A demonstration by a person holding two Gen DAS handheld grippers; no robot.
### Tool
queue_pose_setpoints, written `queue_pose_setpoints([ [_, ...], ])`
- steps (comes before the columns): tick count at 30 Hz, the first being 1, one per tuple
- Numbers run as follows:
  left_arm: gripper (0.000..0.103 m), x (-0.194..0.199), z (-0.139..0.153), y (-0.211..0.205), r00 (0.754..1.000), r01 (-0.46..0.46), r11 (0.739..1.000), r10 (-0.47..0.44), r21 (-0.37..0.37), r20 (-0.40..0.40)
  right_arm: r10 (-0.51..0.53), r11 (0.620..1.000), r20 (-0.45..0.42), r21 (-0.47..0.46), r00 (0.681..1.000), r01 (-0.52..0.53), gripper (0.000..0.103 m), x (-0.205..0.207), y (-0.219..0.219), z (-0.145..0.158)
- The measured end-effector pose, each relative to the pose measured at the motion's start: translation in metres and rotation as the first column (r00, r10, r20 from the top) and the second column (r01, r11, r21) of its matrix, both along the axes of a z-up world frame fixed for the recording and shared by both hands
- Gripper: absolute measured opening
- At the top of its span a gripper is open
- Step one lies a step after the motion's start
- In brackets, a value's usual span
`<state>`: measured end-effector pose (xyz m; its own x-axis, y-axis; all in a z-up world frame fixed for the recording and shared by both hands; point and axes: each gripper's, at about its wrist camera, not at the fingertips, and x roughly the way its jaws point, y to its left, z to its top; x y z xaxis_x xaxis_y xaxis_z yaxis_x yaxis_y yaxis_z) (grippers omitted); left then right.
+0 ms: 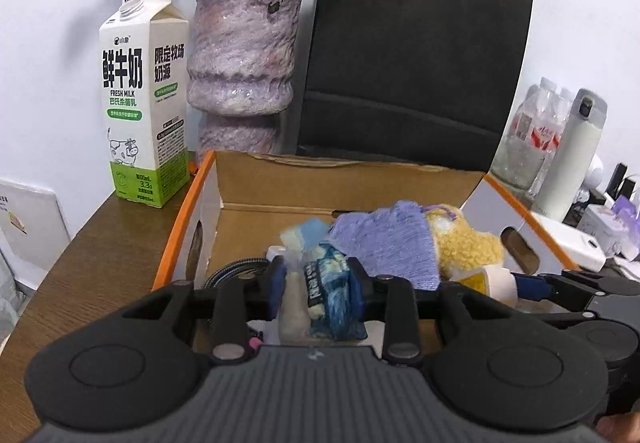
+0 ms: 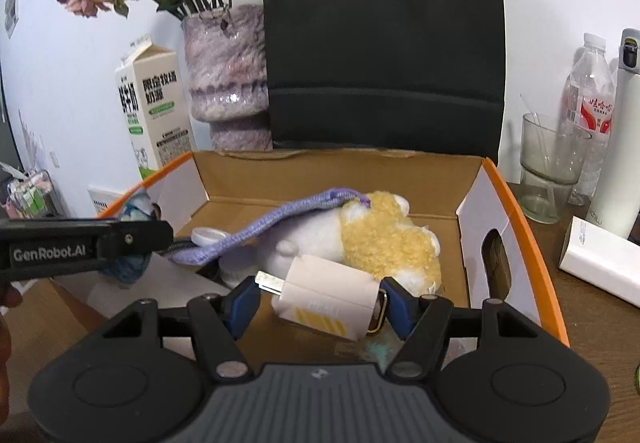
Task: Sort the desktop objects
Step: 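Carry the adapter and snack packet into the box and open both tools, then move both tools back toward the navy case and red rose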
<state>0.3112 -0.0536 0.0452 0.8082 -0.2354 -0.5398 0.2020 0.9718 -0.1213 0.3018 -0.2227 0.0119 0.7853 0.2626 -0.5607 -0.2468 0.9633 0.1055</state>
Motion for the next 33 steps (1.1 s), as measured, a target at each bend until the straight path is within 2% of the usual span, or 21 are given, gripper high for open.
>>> queue_pose_setpoints([
  [3, 0.039, 0.002, -0.004, 0.001, 1.0, -0.001, 1.0, 0.001, 0.001, -0.017, -0.004, 1.0, -0.003, 0.008, 1.0, 0.004, 0.065, 0.0, -0.002, -0.001],
  [5, 0.049, 0.002, -0.006, 0.002, 1.0, -0.006, 1.0, 0.005, -0.007, -0.016, -0.008, 1.0, 0.01, 0.016, 1.0, 0.008, 0.067, -0.002, -0.003, 0.001],
  [6, 0.054, 0.002, -0.006, 0.003, 1.0, -0.008, 1.0, 0.008, -0.007, -0.015, -0.009, 1.0, 0.014, 0.022, 1.0, 0.008, 0.069, -0.002, -0.004, 0.002],
  [8, 0.065, 0.001, -0.005, 0.003, 1.0, -0.011, 1.0, 0.011, -0.005, -0.01, -0.009, 1.0, 0.033, 0.028, 0.999, 0.008, 0.085, -0.005, -0.005, 0.005],
  [9, 0.071, 0.001, -0.005, 0.003, 1.0, -0.012, 1.0, 0.012, -0.004, -0.004, -0.009, 1.0, 0.043, 0.025, 0.999, 0.008, 0.086, -0.006, -0.005, 0.006],
  [11, 0.071, -0.001, -0.004, 0.002, 1.0, -0.014, 1.0, 0.014, 0.0, 0.006, -0.006, 1.0, 0.053, 0.018, 0.999, 0.005, 0.086, -0.006, -0.003, 0.008],
  [15, 0.078, -0.001, -0.003, 0.002, 1.0, -0.013, 1.0, 0.013, -0.002, 0.011, -0.004, 1.0, 0.051, 0.016, 0.999, 0.003, 0.088, -0.006, -0.003, 0.008],
  [17, 0.084, -0.002, -0.001, 0.002, 1.0, -0.012, 1.0, 0.012, -0.008, 0.019, -0.005, 1.0, 0.054, 0.016, 0.999, 0.004, 0.095, -0.006, -0.003, 0.008],
  [19, 0.099, -0.005, 0.003, 0.004, 0.999, -0.014, 1.0, 0.015, -0.019, 0.037, -0.007, 1.0, 0.06, 0.019, 0.998, 0.006, 0.103, -0.007, -0.003, 0.009],
  [20, 0.103, -0.007, 0.005, 0.004, 0.999, -0.016, 1.0, 0.017, -0.024, 0.051, -0.007, 1.0, 0.064, 0.02, 0.998, 0.005, 0.103, -0.008, -0.004, 0.01],
  [24, 0.103, -0.016, 0.017, 0.006, 0.995, 0.002, 0.999, 0.002, -0.044, 0.098, 0.007, 1.0, 0.052, 0.027, 0.999, -0.009, 0.103, -0.01, -0.004, 0.015],
  [28, 0.103, -0.026, 0.027, 0.007, 0.992, -0.002, 0.999, 0.008, -0.049, 0.126, 0.012, 1.0, 0.075, 0.022, 0.997, -0.014, 0.103, -0.019, -0.001, 0.022],
  [33, 0.103, -0.038, 0.034, 0.007, 0.991, -0.004, 0.999, 0.009, -0.036, 0.134, 0.005, 1.0, 0.103, 0.009, 0.995, -0.006, 0.103, -0.038, -0.002, 0.03],
])
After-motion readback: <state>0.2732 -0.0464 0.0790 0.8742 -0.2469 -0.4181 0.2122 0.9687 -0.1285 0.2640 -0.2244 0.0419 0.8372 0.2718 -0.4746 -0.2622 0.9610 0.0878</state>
